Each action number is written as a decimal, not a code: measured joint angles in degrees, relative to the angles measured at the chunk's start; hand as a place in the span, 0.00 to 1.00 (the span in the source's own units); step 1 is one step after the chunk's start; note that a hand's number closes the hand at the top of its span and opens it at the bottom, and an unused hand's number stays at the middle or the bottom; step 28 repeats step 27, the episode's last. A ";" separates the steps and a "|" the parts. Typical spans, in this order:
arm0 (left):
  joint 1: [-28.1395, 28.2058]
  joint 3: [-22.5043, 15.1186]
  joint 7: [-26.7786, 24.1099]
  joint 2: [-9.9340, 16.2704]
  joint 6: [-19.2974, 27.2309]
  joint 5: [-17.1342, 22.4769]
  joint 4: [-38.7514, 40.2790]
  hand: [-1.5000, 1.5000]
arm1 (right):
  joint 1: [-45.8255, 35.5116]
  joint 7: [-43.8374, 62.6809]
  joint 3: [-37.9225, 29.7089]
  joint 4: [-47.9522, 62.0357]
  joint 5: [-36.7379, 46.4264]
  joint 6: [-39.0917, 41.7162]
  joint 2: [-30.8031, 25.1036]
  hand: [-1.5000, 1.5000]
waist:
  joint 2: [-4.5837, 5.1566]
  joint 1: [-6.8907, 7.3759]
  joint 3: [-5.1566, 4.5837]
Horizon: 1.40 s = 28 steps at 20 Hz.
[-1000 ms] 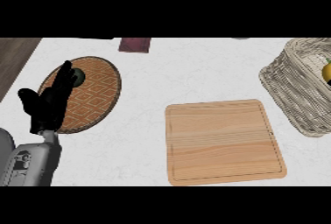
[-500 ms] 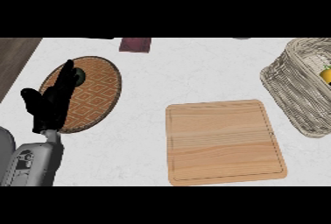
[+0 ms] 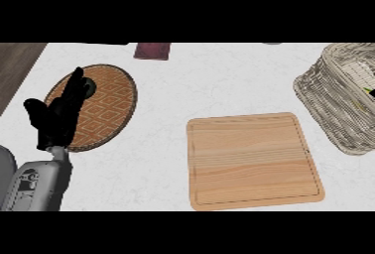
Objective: Pick the lemon from the cutting board and place it in the basket
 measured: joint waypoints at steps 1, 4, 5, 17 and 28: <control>0.60 0.03 -0.35 0.02 -0.14 0.06 -0.14 0.50 | 0.53 -0.63 -0.68 -0.70 -0.66 -1.83 -0.12 0.00 | -0.07 -0.08 0.00; 1.91 0.34 -0.37 0.31 -0.66 0.59 -1.17 0.50 | 1.08 -1.85 -2.86 -2.78 -2.72 -6.91 0.14 0.00 | -0.32 -0.25 -0.01; 1.95 0.37 -0.11 0.42 -0.70 0.59 -1.13 0.50 | 0.99 -2.35 -3.67 -3.38 -3.47 -8.02 -0.15 0.00 | -0.33 -0.35 0.00; 3.70 1.40 0.76 1.13 -0.61 0.73 -2.32 0.50 | 3.08 -5.83 -15.89 -10.53 -15.13 -21.58 -1.87 0.00 | -1.34 -2.66 -0.18; 5.42 2.34 0.87 1.13 0.27 0.30 -3.05 0.50 | 19.49 -14.08 -23.84 -27.35 -27.86 -17.71 -1.67 0.00 | -2.18 -4.95 -0.31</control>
